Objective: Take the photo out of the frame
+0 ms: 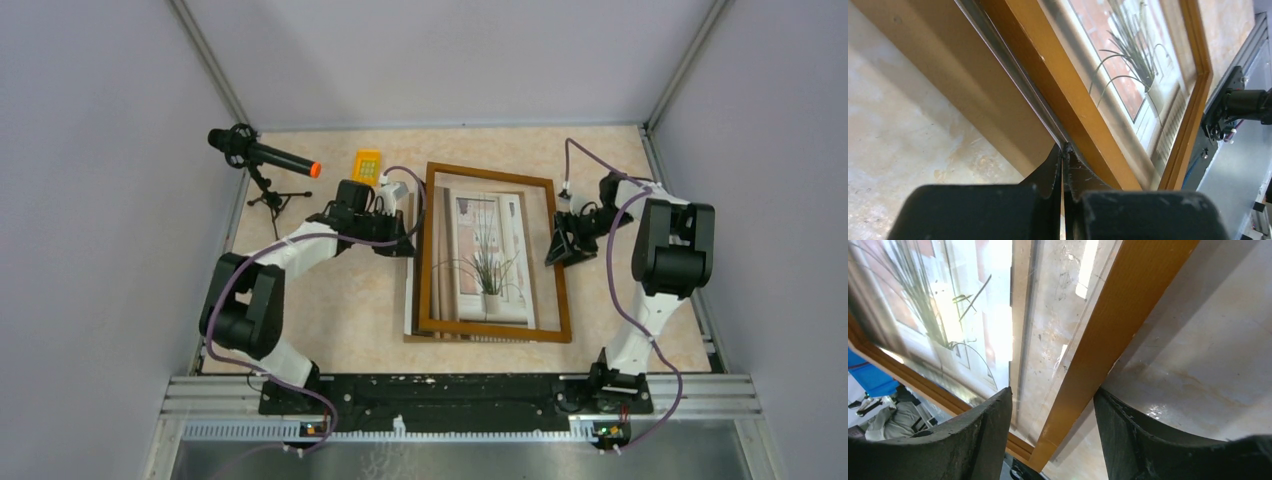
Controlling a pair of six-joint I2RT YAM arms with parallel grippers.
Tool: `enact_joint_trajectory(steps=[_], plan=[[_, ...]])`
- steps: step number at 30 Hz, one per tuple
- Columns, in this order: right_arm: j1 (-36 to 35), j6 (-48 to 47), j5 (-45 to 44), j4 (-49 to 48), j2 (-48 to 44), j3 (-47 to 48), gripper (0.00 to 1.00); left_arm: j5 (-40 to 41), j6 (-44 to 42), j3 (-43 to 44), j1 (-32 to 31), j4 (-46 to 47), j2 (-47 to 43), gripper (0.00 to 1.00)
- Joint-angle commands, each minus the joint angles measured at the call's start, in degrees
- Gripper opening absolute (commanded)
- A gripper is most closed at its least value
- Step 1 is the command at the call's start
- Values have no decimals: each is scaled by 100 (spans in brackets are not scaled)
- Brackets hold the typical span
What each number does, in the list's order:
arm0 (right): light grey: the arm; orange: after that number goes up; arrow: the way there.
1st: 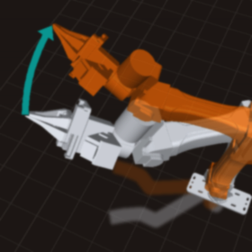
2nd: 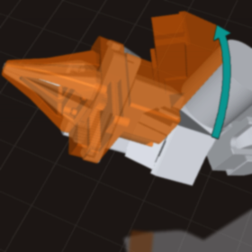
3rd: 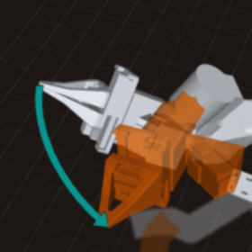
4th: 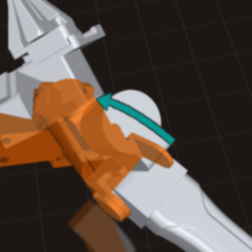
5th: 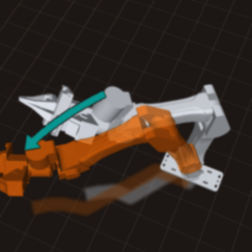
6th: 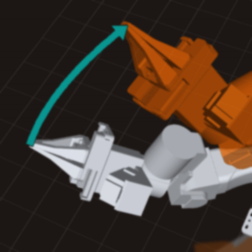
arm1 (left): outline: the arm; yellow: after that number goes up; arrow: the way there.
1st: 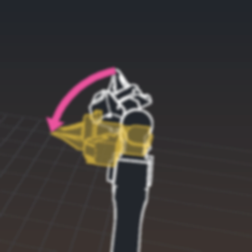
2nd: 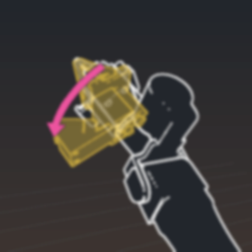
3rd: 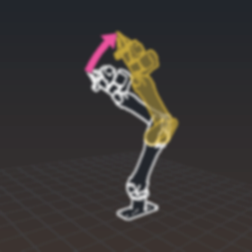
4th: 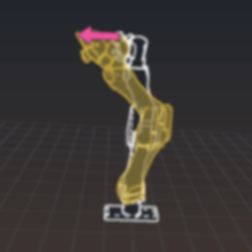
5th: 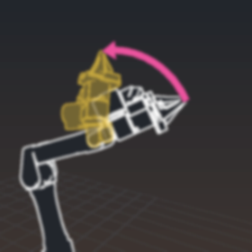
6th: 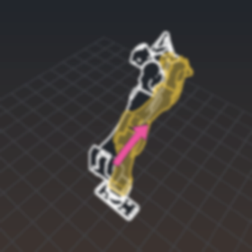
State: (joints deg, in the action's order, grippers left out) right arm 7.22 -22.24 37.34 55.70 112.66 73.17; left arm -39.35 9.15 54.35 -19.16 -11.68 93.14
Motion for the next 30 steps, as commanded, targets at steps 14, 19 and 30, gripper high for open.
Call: enact_joint_trajectory(steps=[14, 19, 30], plan=[[-63, -462, -1074, -1105, 217, -317, 67, 348, -359, 168, 132, -251, -689, 0], [-63, -461, -952, -1051, 207, -297, 67, 266, -468, 292, 88, -542, -960, 0], [-72, -435, -887, -1001, 94, -289, 67, 1085, -322, 295, 96, -730, -106, 4]])
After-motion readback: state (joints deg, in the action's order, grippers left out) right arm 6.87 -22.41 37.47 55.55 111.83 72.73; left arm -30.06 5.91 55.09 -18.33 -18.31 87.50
